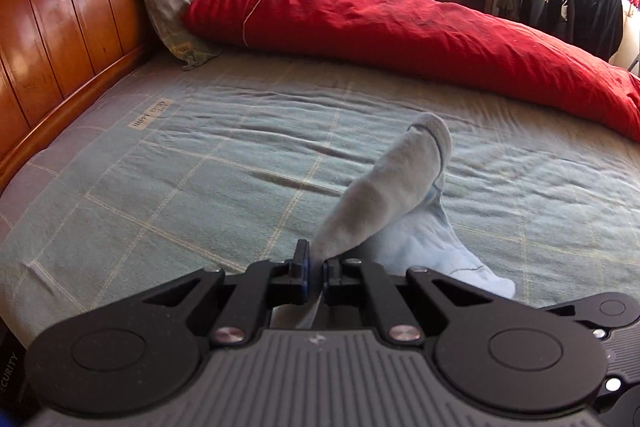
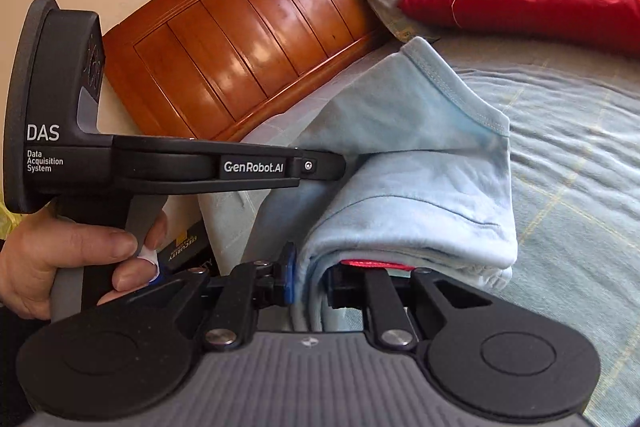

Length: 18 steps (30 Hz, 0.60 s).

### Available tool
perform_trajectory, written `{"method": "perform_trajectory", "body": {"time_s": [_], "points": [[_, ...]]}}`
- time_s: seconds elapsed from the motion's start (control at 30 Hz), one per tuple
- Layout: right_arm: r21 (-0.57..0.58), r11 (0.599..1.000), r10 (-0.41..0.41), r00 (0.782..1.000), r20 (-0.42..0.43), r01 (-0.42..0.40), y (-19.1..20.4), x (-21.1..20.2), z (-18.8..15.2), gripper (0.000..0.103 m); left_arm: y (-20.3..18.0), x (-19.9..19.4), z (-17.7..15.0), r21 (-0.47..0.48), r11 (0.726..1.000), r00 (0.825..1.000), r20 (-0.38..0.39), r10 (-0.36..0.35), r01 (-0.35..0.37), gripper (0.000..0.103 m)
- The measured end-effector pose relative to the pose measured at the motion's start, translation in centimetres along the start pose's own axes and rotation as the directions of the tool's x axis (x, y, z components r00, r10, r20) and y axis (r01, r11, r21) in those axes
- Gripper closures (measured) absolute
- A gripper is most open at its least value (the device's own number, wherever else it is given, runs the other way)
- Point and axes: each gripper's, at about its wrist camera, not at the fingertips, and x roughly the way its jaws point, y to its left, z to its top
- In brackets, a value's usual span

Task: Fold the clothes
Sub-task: 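Lift the gripped shirt end with both grippers and fold it over the shirt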

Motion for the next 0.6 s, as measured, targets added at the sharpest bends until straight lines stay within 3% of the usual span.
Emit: {"method": "perform_trajectory", "body": {"time_s": [0.27,0.6], "points": [[0.044,0.999,0.033,0.999,-0.033,-0.031,-0.9,6.4,1.6,0.085,4.2,4.4,0.9,-0.015,0.998,0.997,-0.059,0.059,-0.059,0.099],[0.104,0.994,-0.013,0.999,-0.049,0.018,-4.9,8.4,0.9,0.085,5.0,11.5,0.1,-0.032,0.999,0.994,-0.113,0.006,-0.010,0.099]]}}
